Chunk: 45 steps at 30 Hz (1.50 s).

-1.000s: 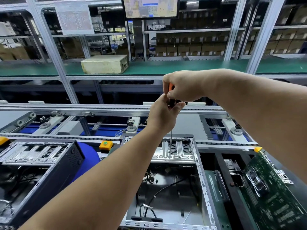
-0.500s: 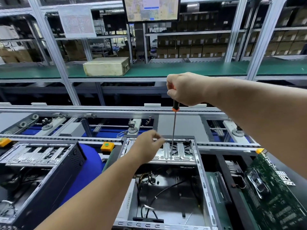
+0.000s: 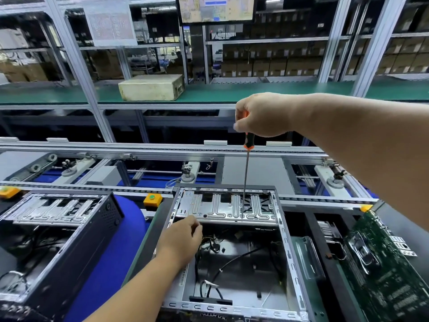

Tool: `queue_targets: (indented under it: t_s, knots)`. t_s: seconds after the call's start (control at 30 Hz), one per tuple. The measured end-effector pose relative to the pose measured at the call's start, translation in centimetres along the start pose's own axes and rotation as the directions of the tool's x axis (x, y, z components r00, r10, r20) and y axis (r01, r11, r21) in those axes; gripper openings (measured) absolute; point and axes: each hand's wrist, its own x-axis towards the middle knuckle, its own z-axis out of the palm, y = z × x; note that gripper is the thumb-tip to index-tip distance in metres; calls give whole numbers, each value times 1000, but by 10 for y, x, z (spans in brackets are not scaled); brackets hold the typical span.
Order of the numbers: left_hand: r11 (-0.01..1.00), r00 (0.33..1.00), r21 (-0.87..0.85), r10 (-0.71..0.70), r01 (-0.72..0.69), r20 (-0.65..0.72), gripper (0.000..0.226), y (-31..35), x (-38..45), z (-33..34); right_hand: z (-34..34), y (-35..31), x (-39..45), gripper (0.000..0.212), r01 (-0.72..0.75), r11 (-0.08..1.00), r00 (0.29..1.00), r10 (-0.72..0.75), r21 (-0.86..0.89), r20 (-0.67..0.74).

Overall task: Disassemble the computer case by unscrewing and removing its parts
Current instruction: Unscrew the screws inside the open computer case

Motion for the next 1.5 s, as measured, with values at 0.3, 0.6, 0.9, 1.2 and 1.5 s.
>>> queue_targets:
  t_s: [0.3, 0.6, 0.9, 1.2, 1.5]
  knots:
    - [997, 992, 52, 63, -57, -107, 16, 3, -13, 1, 7, 8, 6, 23, -14, 962, 994, -17, -272, -112]
    - [994, 993, 87, 76, -68, -93, 16, 5, -14, -1, 6, 3, -1, 11, 42, 991, 999, -38, 128, -37]
    - [993, 992, 93, 82, -74, -90, 17, 4, -13, 0, 14, 9, 1, 42, -19, 934, 985, -45, -355, -169]
    - [992, 992, 101, 81, -72, -97, 18, 2, -11, 3, 10, 13, -3, 20, 19, 997, 999, -16, 76, -45]
    - [991, 994, 115, 75, -66, -80, 18, 3, -11, 2, 5, 3, -8, 28, 21, 961, 1000, -18, 275, -13]
